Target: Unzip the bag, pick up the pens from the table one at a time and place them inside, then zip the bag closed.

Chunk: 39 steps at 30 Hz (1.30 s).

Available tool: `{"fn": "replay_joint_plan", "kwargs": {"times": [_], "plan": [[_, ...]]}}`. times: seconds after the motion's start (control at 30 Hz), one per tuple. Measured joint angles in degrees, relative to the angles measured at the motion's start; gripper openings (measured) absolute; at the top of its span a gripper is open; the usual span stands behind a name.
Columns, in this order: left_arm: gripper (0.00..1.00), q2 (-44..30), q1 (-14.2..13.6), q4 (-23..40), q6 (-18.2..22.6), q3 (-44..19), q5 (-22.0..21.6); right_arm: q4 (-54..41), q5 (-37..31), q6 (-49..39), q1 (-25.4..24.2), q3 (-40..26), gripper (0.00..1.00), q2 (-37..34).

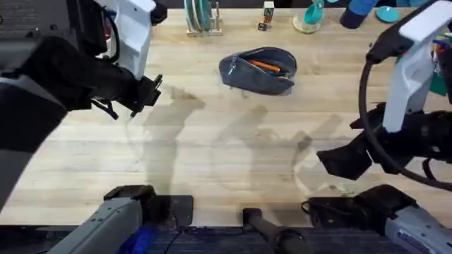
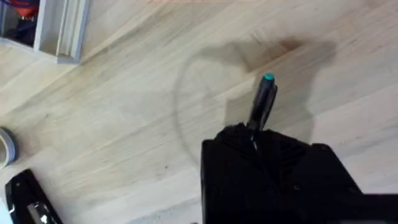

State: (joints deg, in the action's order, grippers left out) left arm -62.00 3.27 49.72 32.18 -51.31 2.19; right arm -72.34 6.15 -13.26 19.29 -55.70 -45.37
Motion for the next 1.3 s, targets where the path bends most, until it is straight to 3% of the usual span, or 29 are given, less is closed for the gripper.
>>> {"fn": "replay_joint_plan", "kwargs": {"times": [0.2,0.43,0.93,1.3], "plan": [[0.042,-0.2,-3.0,8.0,-2.3,-10.2,-1.0,0.0,0.0,0.0,0.0,0.0,0.996,0.0],[0.042,-3.8,-6.0,14.0,-2.2,-22.4,-1.4,0.0,0.0,0.0,0.0,0.0,0.997,0.0],[0.041,-19.2,-13.9,14.5,3.8,-38.9,-1.5,0.0,0.0,0.0,0.0,0.0,0.997,0.0],[0.04,-28.8,-20.3,14.5,9.7,-49.8,6.4,0.0,0.0,0.0,0.0,0.0,0.997,0.0]]}}
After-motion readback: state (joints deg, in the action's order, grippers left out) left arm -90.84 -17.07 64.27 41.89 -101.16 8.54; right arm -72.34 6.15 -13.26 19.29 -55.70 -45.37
